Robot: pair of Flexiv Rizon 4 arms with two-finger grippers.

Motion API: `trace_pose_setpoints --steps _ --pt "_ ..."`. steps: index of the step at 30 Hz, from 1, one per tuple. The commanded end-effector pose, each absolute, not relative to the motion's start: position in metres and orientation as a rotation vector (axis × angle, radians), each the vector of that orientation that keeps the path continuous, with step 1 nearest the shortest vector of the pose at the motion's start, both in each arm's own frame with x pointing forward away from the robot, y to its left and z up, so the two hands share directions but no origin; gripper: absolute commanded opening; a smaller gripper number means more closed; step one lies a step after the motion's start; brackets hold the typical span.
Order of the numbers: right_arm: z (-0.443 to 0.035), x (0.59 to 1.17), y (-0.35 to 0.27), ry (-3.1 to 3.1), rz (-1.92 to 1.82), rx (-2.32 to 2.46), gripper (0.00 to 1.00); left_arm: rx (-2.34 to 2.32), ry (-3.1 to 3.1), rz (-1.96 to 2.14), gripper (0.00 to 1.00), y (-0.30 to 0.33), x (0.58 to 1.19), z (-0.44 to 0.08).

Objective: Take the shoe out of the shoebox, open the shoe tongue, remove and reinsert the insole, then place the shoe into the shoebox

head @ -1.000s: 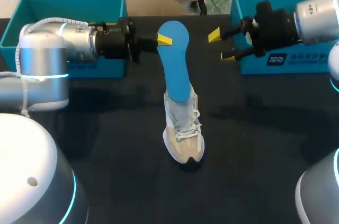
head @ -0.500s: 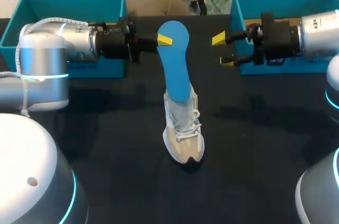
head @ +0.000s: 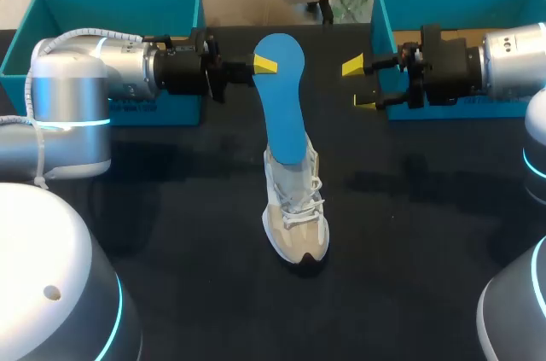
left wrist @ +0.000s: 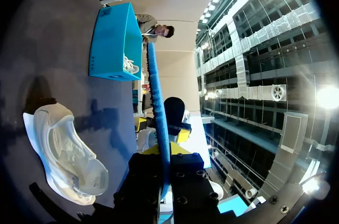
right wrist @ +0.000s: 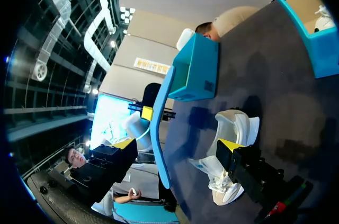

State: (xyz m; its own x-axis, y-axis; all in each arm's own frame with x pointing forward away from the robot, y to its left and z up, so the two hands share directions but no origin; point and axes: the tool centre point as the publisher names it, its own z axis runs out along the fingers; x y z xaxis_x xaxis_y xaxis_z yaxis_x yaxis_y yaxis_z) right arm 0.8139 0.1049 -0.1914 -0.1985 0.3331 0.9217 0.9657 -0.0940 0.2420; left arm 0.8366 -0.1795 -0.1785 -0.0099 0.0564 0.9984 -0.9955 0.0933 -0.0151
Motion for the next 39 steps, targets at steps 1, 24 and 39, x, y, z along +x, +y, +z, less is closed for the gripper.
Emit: trace_pose_setpoints --steps 1,24,39 --pt "-0.191 0.815 0.107 -1.562 -1.307 -1.444 1.00 1.060 -1.262 1.191 0.00 -0.180 0.836 -0.177" --pt "-0.191 0.815 0.107 -1.562 -1.307 -1.444 1.00 0.489 -1.824 1.741 0.00 -0.157 0.864 -0.129" --pt "-0.191 0.815 0.107 -1.562 -1.307 -1.444 1.00 -0.218 -2.403 2.186 0.00 -0.157 0.861 -0.122"
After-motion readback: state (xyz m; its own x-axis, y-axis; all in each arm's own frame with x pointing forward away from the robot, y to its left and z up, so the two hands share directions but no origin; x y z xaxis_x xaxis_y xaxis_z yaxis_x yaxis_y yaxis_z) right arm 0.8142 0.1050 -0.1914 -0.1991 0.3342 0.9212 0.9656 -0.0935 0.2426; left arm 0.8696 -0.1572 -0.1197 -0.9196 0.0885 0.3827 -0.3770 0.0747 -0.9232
